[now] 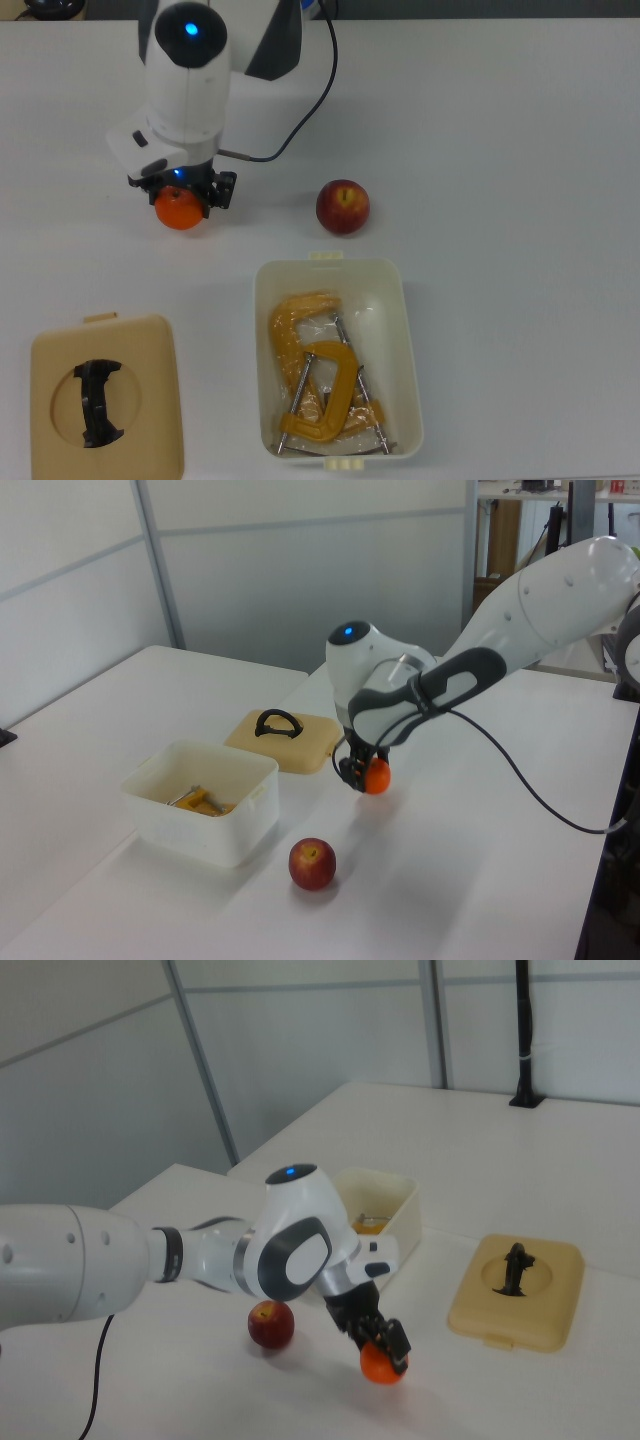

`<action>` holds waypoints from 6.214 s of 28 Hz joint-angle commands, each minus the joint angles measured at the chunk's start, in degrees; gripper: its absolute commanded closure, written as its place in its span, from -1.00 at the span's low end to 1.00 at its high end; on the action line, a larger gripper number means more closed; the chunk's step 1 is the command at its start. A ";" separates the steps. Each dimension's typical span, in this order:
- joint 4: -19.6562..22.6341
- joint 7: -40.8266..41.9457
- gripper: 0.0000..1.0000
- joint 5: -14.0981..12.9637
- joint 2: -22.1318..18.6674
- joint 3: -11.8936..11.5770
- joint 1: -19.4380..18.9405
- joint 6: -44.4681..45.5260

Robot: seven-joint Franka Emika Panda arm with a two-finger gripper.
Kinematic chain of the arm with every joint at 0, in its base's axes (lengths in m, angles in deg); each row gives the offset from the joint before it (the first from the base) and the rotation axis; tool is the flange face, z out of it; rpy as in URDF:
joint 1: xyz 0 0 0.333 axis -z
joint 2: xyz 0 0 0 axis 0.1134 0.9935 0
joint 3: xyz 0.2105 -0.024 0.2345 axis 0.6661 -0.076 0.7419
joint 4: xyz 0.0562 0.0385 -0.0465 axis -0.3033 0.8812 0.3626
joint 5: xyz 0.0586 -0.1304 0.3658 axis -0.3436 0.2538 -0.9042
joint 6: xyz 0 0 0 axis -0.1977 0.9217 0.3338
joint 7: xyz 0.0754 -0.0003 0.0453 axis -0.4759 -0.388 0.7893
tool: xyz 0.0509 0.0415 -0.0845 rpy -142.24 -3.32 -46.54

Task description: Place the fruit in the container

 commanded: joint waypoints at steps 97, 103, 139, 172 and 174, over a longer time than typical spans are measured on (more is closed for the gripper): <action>0.09 -19.34 1.00 5.28 -1.72 9.39 -12.11 -1.53; -2.53 -19.26 1.00 1.96 -6.38 9.13 -11.94 -1.09; -23.55 -33.71 -1.00 5.65 6.19 7.98 -7.10 -0.69; -23.82 8.60 -1.00 -7.72 -7.62 5.96 3.71 38.63; -23.81 9.39 -1.00 -7.81 -7.80 5.96 3.88 38.72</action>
